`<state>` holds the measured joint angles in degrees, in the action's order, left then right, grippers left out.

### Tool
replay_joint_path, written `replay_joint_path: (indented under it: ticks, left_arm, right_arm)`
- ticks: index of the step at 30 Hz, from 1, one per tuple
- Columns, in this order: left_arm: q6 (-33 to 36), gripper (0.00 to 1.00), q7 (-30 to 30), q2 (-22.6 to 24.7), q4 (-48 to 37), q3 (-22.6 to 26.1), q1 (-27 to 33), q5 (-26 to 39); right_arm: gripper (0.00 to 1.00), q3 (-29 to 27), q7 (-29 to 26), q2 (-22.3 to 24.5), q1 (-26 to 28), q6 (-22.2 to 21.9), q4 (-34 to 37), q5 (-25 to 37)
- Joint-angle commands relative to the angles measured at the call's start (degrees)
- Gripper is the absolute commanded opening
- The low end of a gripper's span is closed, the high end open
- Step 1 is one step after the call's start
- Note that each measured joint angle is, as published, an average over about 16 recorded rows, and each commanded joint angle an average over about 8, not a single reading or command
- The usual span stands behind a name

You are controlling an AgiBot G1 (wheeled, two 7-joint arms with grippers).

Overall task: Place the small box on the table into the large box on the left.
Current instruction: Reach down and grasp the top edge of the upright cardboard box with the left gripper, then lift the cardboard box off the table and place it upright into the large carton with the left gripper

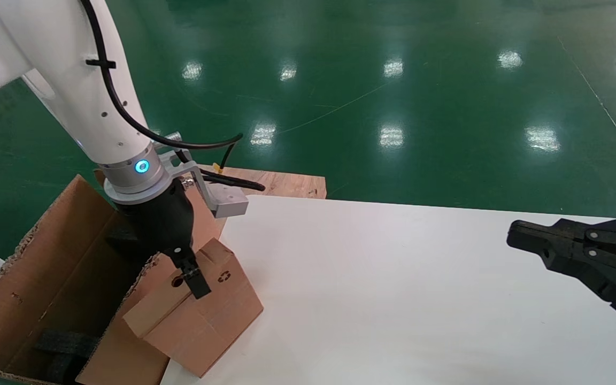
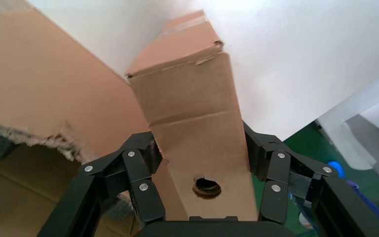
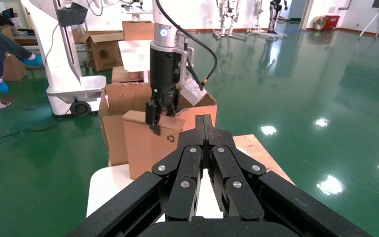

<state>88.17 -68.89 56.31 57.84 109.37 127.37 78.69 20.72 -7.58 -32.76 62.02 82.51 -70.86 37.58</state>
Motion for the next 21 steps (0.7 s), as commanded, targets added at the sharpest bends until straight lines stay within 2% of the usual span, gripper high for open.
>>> replay_joint_path:
  ticks: [1, 10, 21]
  left_arm:
    - [-0.24, 0.0, -0.02, -0.09, 0.12, 0.1, 0.13, 0.18]
    - [-5.09, 0.0, 0.42, 2.12, -5.0, -1.63, 3.96, 2.91]
    - [-8.76, 0.0, 12.13, 5.71, -25.11, -7.55, 15.69, 1.64]
  right_arm:
    - [0.0, 0.0, 0.0, 0.0, 0.0, 0.0, 0.0, 0.0]
    - [0.0, 0.0, 0.0, 0.0, 0.0, 0.0, 0.0, 0.0]
    - [0.0, 0.0, 0.0, 0.0, 0.0, 0.0, 0.0, 0.0]
